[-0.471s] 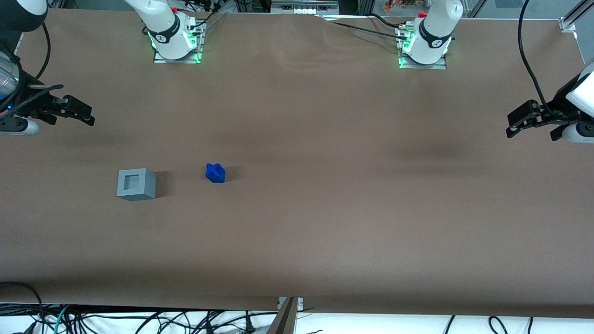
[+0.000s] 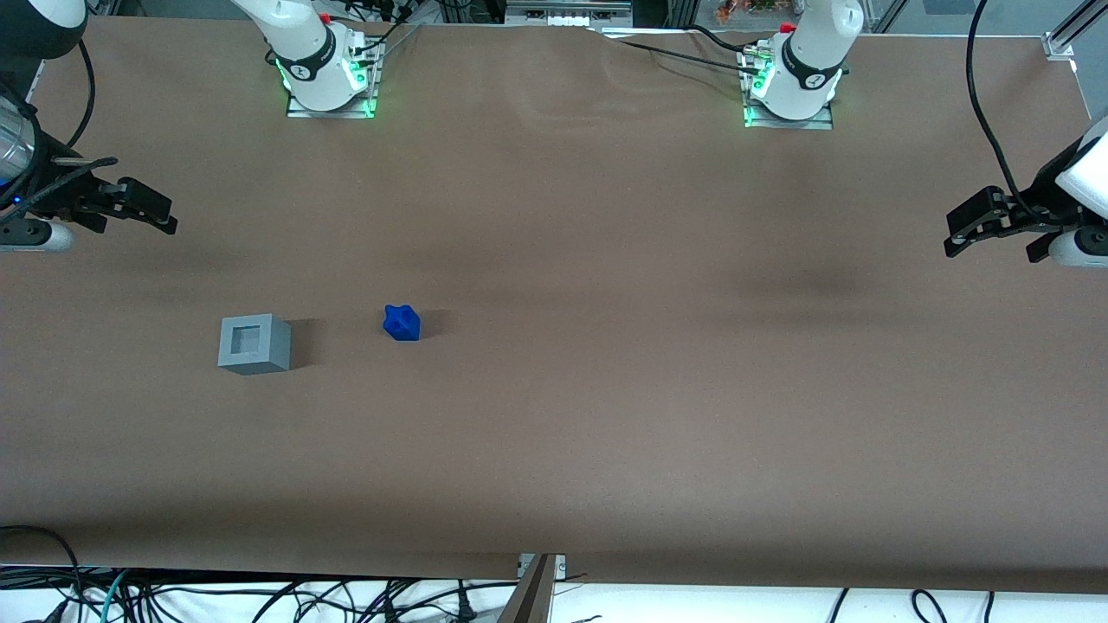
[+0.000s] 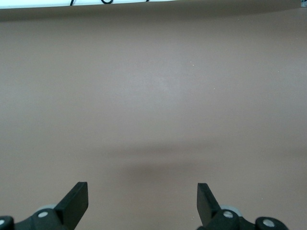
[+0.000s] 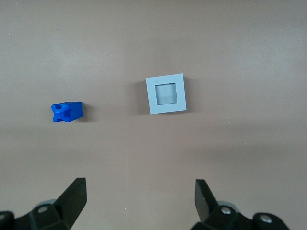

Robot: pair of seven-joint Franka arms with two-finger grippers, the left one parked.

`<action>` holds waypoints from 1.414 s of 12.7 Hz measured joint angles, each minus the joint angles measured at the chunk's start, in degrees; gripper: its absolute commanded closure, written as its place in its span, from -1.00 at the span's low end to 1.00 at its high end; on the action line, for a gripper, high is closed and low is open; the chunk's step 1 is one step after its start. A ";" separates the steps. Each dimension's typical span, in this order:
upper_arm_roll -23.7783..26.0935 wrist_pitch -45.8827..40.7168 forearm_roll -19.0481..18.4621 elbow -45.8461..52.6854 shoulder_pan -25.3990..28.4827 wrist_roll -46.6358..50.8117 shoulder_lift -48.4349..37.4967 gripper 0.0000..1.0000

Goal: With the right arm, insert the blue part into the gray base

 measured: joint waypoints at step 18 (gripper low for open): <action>0.26 -0.30 0.02 -2.17 0.01 -0.73 0.02 -0.99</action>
